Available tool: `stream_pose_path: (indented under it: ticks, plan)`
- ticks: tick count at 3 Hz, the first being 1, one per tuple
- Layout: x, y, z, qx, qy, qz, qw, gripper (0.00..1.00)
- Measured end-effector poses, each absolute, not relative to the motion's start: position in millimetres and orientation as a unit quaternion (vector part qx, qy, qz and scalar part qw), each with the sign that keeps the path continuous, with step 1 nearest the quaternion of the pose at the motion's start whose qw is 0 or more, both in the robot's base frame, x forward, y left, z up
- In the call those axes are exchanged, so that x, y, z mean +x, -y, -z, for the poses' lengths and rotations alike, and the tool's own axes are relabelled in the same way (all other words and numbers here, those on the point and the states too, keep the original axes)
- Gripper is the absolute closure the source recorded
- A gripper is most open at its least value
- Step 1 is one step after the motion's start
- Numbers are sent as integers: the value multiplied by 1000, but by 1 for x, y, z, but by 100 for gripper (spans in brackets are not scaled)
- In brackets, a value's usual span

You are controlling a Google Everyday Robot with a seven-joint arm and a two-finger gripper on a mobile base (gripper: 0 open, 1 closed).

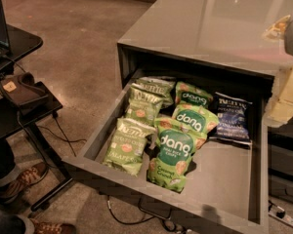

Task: Pick green jalapeno chip bag from top drawer and place on counter

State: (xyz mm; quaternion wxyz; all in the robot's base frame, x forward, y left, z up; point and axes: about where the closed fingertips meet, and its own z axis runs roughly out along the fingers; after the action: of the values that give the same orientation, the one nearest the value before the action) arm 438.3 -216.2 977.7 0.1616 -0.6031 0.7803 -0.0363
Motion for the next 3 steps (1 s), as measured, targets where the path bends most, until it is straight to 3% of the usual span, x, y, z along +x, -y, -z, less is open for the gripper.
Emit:
stream_pose_path:
  ticks: [1, 3]
  plan:
    - [438, 216, -978, -603, -780, 36, 162, 0]
    - [431, 106, -901, -685, -711, -46, 155, 0]
